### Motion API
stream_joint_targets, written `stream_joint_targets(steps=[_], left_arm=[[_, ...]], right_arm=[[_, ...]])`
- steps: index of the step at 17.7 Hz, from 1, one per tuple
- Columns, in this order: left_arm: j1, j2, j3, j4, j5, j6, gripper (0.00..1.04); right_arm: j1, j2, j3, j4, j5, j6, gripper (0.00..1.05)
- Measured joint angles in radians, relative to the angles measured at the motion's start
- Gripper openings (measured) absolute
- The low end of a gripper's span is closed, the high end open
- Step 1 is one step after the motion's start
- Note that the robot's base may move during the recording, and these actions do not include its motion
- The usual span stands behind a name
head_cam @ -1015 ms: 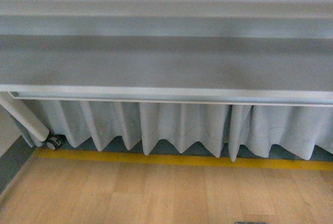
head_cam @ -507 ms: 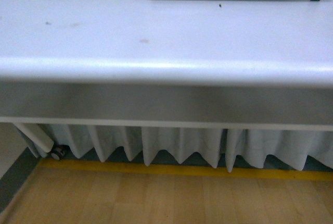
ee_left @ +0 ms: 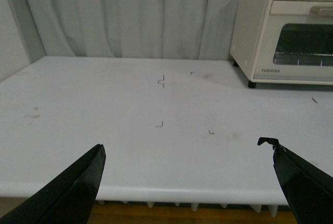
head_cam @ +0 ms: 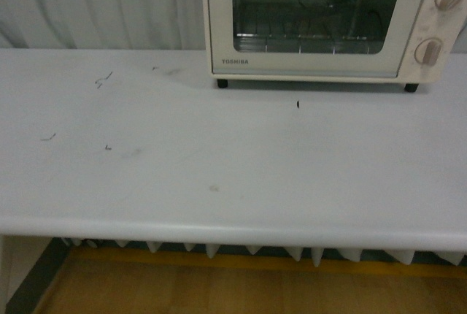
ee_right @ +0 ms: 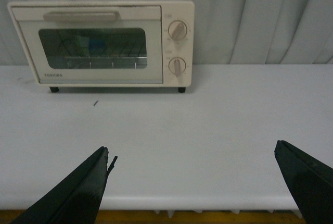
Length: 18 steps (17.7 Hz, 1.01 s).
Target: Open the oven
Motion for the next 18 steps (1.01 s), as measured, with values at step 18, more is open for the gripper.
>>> stream_joint_targets(steps=[18], left_arm=[[0.000, 0.000, 0.000, 0.001, 0.000, 0.003, 0.98]], right_arm=[[0.000, 0.001, 0.000, -0.002, 0.000, 0.000, 0.98]])
